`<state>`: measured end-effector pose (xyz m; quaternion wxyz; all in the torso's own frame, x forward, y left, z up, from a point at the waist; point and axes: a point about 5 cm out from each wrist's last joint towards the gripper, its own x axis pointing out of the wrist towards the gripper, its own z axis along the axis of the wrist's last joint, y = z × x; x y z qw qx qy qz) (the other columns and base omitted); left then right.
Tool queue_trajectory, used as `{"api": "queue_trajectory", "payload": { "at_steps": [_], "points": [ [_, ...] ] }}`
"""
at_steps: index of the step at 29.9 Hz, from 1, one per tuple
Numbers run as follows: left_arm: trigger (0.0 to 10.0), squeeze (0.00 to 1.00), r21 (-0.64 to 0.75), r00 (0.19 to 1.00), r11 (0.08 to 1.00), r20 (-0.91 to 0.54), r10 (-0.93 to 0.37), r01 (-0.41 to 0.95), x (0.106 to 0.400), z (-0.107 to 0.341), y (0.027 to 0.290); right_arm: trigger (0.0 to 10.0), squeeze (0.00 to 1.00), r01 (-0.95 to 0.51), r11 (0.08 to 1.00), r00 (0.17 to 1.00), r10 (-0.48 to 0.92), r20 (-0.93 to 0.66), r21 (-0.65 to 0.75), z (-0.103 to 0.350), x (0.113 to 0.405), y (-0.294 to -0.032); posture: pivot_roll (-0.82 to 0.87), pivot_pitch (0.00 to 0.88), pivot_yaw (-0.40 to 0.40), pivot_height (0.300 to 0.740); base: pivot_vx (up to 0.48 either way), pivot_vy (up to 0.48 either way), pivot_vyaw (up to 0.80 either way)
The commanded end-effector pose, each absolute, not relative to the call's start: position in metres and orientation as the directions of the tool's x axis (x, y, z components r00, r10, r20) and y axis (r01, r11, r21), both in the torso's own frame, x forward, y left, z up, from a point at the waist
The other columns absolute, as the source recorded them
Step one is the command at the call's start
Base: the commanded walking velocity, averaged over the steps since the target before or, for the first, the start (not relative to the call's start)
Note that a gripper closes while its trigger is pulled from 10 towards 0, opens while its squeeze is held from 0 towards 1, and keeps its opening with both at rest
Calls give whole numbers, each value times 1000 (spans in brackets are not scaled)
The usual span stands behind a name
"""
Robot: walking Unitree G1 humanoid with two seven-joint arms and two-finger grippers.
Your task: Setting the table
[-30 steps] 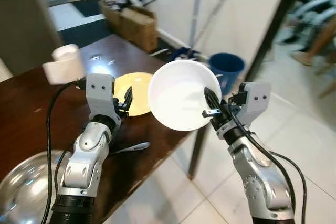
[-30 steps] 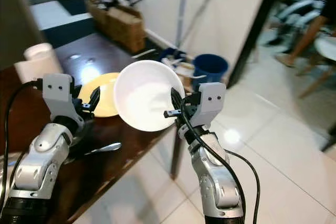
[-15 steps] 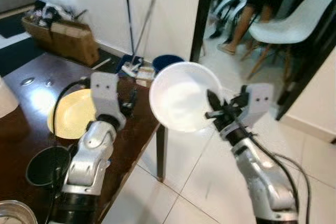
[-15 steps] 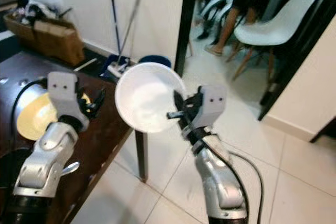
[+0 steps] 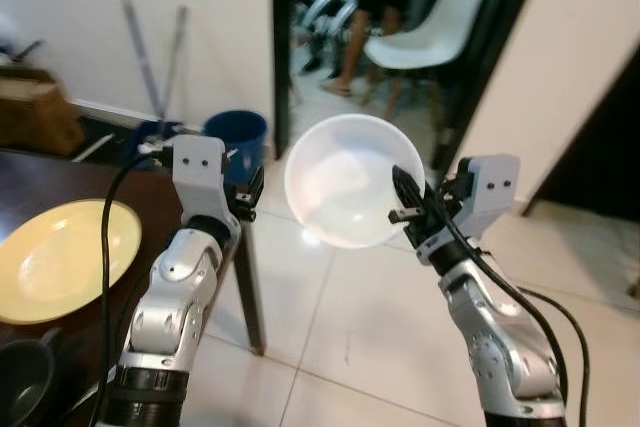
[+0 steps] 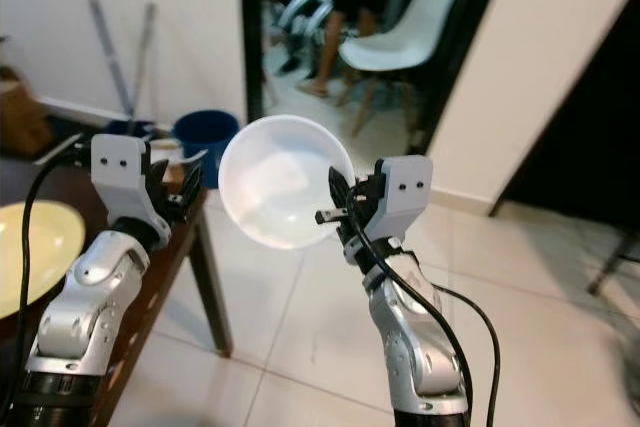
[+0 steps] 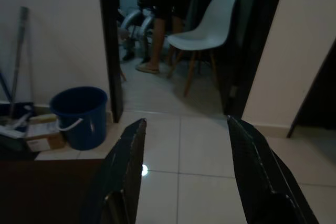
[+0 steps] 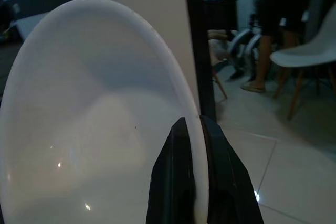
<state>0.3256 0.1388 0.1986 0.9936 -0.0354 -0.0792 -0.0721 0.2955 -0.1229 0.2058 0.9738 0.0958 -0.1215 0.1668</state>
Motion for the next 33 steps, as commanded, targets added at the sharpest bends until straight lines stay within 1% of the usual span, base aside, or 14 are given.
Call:
{"api": "queue_trajectory", "payload": {
  "at_steps": [1, 33],
  "points": [
    [10000, 0, -75, 981, 987, 142, -130, 142, 326, 195, 141, 10000, 0, -360, 921, 912, 314, 265, 148, 205, 295, -121, -95, 0, 77, 740, 0, 0, -800],
    [10000, 0, -96, 980, 983, 137, -144, 158, 327, 196, 137, 10000, 0, -370, 918, 908, 325, 263, 141, 205, 296, -121, -94, 0, 71, 740, 0, 0, -800]
  ]
}}
